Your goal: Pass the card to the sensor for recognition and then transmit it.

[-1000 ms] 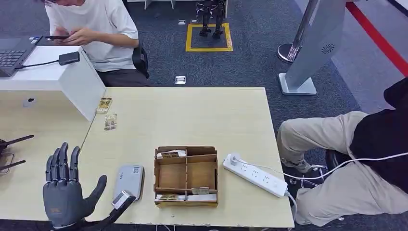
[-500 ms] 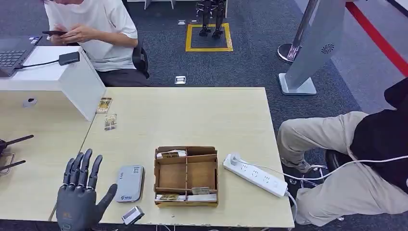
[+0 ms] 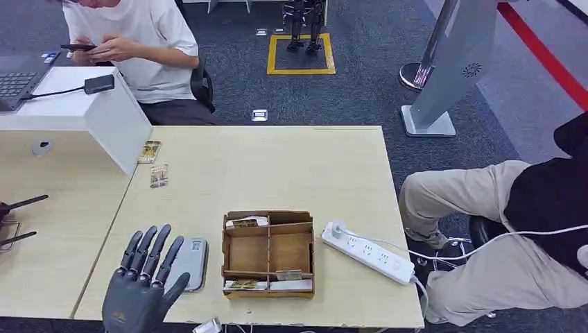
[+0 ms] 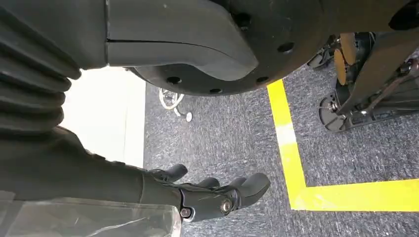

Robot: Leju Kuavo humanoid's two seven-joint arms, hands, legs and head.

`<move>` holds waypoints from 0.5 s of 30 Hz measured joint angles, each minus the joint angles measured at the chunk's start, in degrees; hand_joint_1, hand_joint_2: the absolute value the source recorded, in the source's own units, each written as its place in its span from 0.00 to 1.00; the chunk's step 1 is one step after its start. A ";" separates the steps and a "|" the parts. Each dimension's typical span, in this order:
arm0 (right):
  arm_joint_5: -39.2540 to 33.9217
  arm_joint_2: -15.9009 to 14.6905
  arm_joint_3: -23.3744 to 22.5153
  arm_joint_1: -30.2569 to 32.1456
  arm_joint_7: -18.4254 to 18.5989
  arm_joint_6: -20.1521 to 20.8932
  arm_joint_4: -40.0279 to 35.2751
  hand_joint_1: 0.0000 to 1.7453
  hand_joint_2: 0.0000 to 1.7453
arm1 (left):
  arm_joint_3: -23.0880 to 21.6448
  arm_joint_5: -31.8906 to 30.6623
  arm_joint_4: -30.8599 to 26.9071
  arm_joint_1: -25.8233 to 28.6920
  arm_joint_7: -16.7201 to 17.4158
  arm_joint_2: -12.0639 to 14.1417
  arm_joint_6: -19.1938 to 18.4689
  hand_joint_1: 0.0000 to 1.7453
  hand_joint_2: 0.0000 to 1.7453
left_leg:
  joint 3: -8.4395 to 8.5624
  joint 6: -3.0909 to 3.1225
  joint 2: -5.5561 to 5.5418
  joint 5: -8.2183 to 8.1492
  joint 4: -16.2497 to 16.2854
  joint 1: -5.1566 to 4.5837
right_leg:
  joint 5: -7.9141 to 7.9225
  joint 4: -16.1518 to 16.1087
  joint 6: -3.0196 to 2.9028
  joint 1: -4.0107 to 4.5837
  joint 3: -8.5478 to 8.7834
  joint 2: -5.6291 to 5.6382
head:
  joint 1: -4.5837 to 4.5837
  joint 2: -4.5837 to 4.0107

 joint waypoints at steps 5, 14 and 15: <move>0.13 0.00 0.00 0.00 -0.09 -0.02 0.00 0.00 1.00 | -2.05 0.28 0.02 -0.96 -0.02 1.09 0.00 0.00 1.00 | 0.00 0.00 0.00 0.00 0.00 0.00 | 0.00 0.00 0.00 0.00 0.00 0.00 | -0.02 0.00; 0.63 0.00 0.00 0.01 -0.26 -0.02 -0.02 0.00 1.00 | -4.76 1.94 0.81 -1.69 0.42 2.14 0.00 0.00 1.00 | 0.00 0.00 0.01 0.00 0.00 0.00 | 0.00 0.00 0.00 0.00 0.00 0.01 | -0.02 0.00; 0.63 0.00 0.00 0.01 -0.26 0.00 -0.02 0.00 1.00 | -5.07 2.05 0.92 -1.81 0.42 2.25 0.00 0.00 1.00 | -0.01 0.00 0.00 0.00 0.00 0.00 | 0.00 0.00 0.00 0.00 0.00 0.01 | 0.00 0.00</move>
